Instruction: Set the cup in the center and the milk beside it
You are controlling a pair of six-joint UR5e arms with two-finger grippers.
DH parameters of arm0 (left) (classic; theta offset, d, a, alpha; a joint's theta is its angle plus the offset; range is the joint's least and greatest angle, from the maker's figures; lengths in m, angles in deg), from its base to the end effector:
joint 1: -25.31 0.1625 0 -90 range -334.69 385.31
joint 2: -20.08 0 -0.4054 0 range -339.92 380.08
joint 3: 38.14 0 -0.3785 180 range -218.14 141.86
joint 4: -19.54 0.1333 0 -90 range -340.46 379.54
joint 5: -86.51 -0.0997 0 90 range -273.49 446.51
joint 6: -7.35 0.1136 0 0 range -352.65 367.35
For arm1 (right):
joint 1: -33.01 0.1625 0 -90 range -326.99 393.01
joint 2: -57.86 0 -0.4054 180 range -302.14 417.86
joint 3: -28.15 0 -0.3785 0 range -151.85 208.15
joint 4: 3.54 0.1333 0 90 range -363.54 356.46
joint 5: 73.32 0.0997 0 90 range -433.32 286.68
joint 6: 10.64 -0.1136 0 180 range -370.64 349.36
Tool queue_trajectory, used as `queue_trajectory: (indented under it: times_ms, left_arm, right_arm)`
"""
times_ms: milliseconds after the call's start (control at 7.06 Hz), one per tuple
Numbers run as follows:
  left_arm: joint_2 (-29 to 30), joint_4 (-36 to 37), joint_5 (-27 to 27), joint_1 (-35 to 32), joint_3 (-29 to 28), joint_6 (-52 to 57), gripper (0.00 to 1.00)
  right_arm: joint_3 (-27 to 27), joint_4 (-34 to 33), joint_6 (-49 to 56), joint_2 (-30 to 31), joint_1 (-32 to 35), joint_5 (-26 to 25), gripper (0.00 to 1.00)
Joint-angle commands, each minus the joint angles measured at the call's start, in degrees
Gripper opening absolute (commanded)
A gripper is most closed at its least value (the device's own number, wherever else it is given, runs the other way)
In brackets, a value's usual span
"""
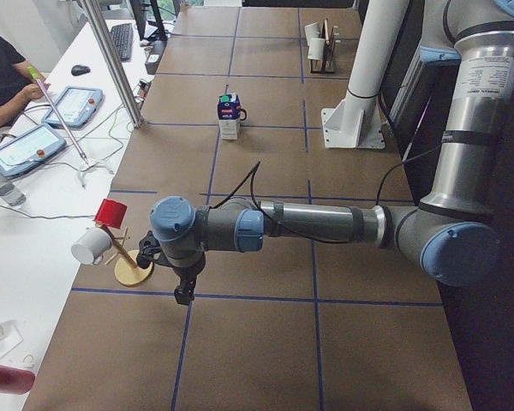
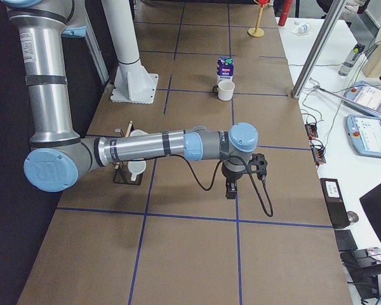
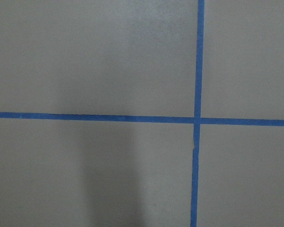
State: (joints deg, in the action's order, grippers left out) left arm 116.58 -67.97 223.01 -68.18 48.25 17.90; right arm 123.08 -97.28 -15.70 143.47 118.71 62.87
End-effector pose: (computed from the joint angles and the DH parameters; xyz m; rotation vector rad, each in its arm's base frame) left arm -0.0827 -0.5201 0.6237 0.1058 0.8052 0.1192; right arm 0.0128 -0.5138 0.5740 0.0260 -0.8103 -0.0267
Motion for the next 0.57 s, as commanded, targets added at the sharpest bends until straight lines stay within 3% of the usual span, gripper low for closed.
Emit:
queue_trajectory:
  times_ms: [0,425]
  left_arm:
    - [-0.3,0.0,0.0,0.0,-0.1,0.0,1.00]
    - [-0.3,-0.1,0.1,0.1,-0.2,0.1,1.00]
  right_arm:
    - [-0.4,2.0,0.0,0.1,-0.3,0.2,1.00]
    - [-0.3,2.1,0.0,0.0,-1.9,0.1,1.00]
